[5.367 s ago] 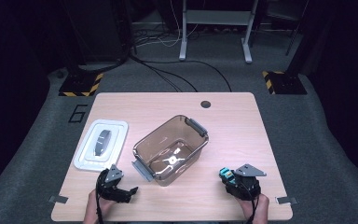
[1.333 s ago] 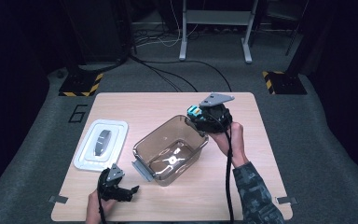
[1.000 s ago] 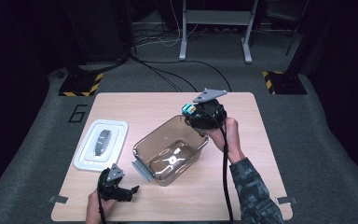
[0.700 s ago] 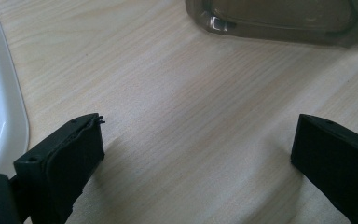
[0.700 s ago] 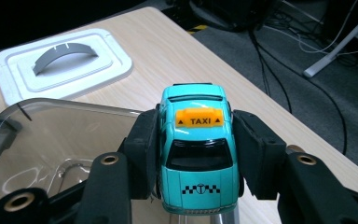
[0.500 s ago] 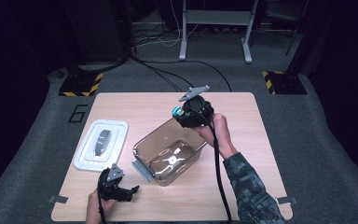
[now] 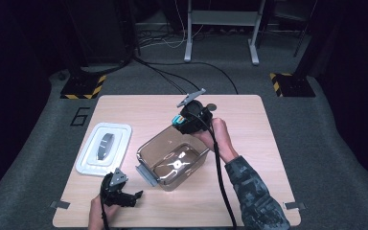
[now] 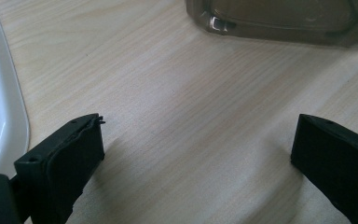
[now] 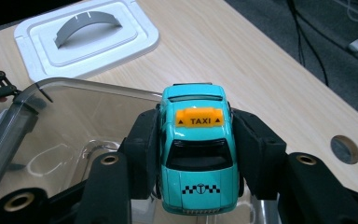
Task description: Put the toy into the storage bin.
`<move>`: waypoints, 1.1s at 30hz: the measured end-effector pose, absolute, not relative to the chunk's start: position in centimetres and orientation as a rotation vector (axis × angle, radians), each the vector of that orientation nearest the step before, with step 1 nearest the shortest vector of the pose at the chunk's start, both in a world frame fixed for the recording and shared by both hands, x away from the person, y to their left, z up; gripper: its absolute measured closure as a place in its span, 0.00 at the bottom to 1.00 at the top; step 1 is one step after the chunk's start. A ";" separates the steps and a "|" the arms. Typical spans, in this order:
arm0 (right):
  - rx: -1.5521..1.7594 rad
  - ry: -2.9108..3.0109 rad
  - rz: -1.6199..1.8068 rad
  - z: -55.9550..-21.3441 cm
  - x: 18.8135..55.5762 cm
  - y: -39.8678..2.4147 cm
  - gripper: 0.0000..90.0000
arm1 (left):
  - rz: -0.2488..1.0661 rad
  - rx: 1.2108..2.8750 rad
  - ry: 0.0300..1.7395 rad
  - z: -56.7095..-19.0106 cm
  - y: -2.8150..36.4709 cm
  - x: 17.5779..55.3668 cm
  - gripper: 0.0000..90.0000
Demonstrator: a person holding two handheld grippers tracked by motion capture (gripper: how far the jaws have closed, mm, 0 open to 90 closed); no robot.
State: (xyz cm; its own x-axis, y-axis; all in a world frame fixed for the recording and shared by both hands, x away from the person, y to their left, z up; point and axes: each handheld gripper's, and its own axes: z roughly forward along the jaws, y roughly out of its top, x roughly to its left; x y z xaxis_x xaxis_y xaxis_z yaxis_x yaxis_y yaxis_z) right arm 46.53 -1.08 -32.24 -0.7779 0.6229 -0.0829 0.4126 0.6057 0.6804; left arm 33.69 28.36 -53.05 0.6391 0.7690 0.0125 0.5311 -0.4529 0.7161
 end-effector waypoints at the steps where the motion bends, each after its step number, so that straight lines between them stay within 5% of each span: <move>1: 0.848 2.531 0.947 -32.4 46.6 -1.0 0.58 | 0.444 2.163 1.007 -53.1 28.4 33.7 0.02; 33: 0.898 2.750 0.783 -37.3 48.2 2.3 0.58 | 0.448 2.159 1.006 -53.1 28.3 33.6 0.02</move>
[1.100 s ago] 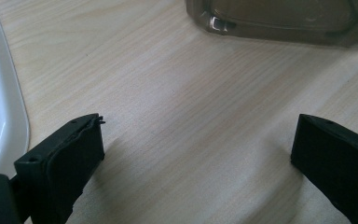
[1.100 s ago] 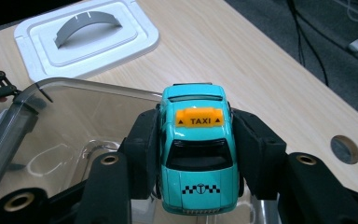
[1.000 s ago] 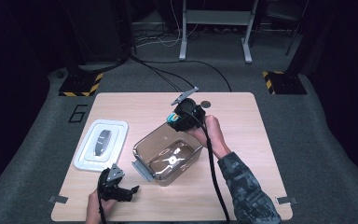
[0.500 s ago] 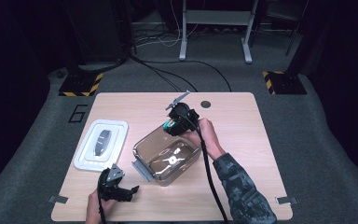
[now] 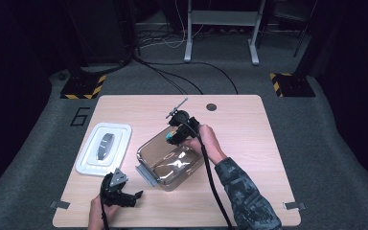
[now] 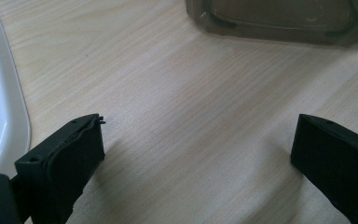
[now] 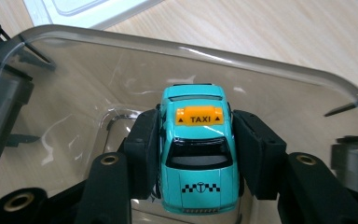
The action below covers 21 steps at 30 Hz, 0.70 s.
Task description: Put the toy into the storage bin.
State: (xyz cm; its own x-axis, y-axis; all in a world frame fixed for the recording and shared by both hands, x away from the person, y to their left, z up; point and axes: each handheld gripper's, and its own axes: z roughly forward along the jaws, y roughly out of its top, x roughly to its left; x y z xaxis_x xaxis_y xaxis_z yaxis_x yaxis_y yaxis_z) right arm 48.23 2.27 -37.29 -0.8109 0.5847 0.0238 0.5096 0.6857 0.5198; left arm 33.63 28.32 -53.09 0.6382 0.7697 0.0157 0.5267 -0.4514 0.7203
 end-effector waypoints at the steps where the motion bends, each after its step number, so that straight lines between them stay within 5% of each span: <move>1: 0.893 2.757 0.775 -37.5 48.3 2.4 0.58 | 0.449 2.158 1.008 -53.1 28.3 33.6 0.02; 21: 0.890 2.851 0.633 -39.3 49.2 3.8 0.58 | 0.450 2.165 1.002 -53.1 28.3 33.6 0.02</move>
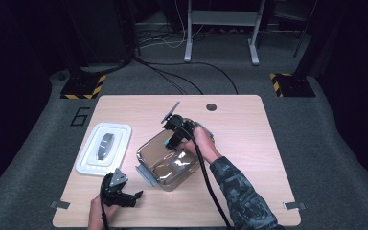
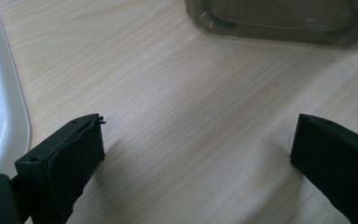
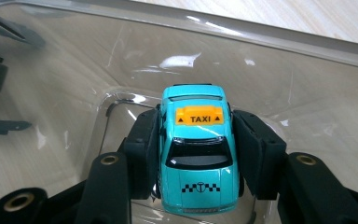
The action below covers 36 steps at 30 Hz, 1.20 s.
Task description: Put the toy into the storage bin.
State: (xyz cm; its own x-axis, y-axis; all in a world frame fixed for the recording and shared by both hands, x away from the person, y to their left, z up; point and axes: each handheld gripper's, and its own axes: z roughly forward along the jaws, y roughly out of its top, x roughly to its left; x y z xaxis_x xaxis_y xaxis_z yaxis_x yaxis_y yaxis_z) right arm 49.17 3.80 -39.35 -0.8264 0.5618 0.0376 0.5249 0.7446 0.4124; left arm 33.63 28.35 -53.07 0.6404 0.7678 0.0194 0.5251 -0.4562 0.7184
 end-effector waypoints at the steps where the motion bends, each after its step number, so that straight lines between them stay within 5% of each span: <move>1: 0.889 2.853 0.629 -39.4 49.2 3.8 0.58 | 0.449 2.159 1.005 -53.1 28.3 33.6 0.02; 36: 0.898 2.866 0.493 -40.6 49.6 5.6 0.57 | 0.454 2.168 1.003 -53.0 28.3 33.6 0.03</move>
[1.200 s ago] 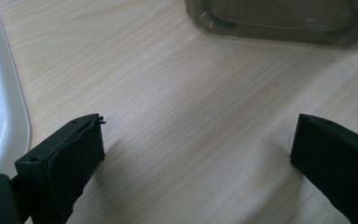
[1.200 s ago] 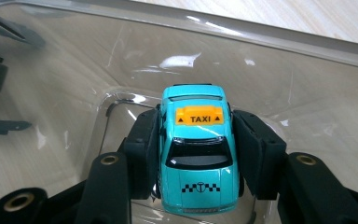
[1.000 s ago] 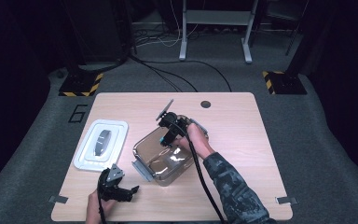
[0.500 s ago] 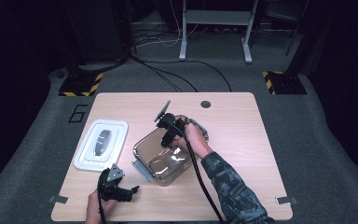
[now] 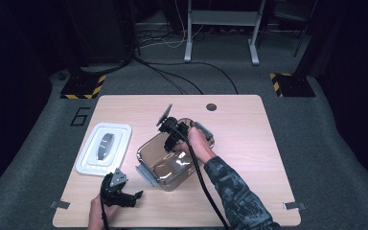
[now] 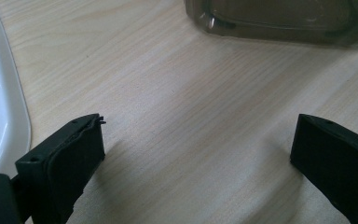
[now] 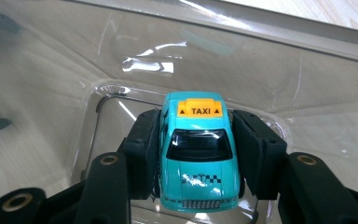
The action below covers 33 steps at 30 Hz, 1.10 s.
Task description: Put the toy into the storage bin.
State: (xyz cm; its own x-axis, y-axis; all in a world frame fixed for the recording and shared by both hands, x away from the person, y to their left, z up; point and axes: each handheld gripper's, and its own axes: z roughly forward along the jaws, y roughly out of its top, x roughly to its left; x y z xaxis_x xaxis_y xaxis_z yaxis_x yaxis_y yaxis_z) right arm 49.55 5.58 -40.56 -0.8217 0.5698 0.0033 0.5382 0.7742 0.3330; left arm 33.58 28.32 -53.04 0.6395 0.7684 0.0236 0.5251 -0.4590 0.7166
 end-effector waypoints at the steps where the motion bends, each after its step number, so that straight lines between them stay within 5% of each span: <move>1: 0.896 2.866 0.492 -40.6 49.5 5.6 0.57 | 0.453 2.165 1.001 -53.1 28.3 33.6 0.03; 18: 0.963 2.709 0.755 -37.6 47.3 2.1 0.20 | 0.453 2.161 1.005 -53.1 28.3 33.6 0.03; 33: 1.015 2.511 0.924 -35.4 44.6 -4.6 0.09 | 0.450 2.163 1.005 -53.1 28.3 33.6 0.03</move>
State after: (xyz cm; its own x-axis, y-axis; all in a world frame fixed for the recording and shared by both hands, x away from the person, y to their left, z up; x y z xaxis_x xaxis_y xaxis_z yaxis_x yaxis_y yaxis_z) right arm 44.58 -4.59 -35.40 -0.7142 0.6997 -0.0179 0.5211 0.5486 0.6538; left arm 33.58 28.32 -53.06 0.6387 0.7692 0.0190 0.5260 -0.4545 0.7189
